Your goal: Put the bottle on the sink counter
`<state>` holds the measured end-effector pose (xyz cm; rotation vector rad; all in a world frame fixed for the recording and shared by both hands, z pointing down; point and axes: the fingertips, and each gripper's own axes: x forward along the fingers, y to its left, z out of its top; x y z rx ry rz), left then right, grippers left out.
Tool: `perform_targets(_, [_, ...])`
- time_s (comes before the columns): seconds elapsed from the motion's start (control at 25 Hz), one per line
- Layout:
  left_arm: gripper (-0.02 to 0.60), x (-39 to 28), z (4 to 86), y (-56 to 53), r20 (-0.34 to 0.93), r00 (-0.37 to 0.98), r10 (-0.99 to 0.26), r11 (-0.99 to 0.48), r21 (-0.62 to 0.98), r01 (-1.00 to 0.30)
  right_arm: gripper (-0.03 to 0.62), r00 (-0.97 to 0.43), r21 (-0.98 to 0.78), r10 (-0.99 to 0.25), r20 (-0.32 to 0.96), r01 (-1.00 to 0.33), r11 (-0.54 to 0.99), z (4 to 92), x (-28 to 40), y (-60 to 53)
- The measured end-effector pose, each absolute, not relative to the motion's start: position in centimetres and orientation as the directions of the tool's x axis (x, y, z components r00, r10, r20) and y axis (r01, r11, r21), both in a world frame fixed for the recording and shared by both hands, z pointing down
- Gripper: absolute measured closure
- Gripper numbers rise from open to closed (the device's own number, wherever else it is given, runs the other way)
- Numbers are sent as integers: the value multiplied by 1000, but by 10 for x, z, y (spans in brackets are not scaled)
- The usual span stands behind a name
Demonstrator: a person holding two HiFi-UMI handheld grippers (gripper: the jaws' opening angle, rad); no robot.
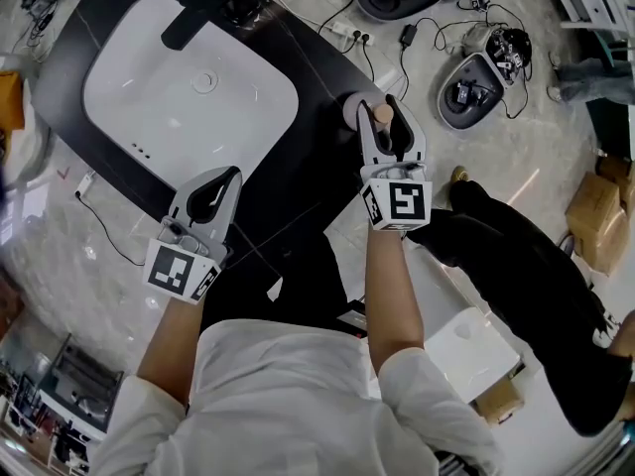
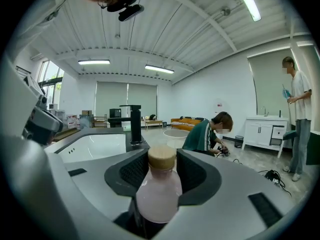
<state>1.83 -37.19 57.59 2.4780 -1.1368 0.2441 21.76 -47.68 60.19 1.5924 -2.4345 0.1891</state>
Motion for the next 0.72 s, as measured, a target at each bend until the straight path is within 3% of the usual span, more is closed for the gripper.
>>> perform_targets(0.48, [566, 14, 531, -378, 252, 673, -695, -616, 275, -738, 449, -390, 66, -905, 170, -912, 405, 517, 218, -465])
perform_targets(0.72, [566, 6, 475, -386, 183, 708, -682, -659, 267, -703, 540, -418, 52, -903, 96, -904, 424, 440, 204, -445])
